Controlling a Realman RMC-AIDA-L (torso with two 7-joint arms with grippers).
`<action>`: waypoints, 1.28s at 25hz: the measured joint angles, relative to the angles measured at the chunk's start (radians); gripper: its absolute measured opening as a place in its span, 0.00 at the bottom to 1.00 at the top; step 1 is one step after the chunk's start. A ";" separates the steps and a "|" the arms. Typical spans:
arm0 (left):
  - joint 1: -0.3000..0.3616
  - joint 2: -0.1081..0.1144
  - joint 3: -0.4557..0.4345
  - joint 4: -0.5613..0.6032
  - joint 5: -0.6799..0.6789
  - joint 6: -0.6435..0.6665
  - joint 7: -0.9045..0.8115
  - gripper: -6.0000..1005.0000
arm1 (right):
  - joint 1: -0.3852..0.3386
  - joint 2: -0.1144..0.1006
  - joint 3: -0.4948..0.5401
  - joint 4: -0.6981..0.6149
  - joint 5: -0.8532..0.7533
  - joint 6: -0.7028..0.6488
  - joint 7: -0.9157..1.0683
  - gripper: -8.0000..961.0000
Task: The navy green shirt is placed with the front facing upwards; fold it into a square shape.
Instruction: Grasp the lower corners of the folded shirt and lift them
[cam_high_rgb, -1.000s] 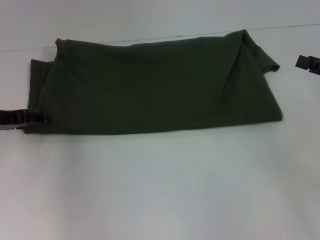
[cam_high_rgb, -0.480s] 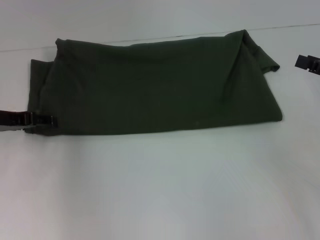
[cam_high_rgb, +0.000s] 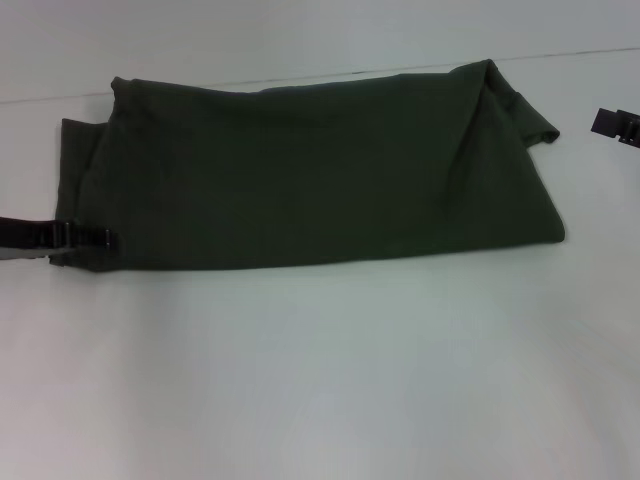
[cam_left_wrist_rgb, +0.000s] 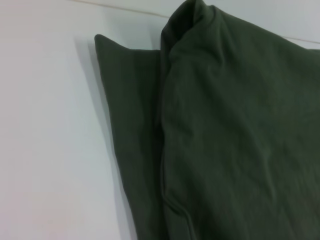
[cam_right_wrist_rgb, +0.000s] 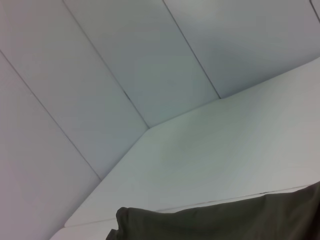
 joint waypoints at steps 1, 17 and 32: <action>-0.002 0.000 0.000 -0.007 0.002 0.000 0.000 0.77 | 0.000 0.000 0.000 0.000 0.000 0.000 0.001 0.67; -0.024 0.011 0.002 -0.027 0.076 -0.004 -0.072 0.74 | -0.002 0.000 0.012 -0.002 0.004 -0.010 0.007 0.68; -0.030 0.008 -0.008 -0.010 0.085 0.033 -0.074 0.20 | -0.002 -0.002 0.025 -0.002 -0.003 -0.024 0.009 0.68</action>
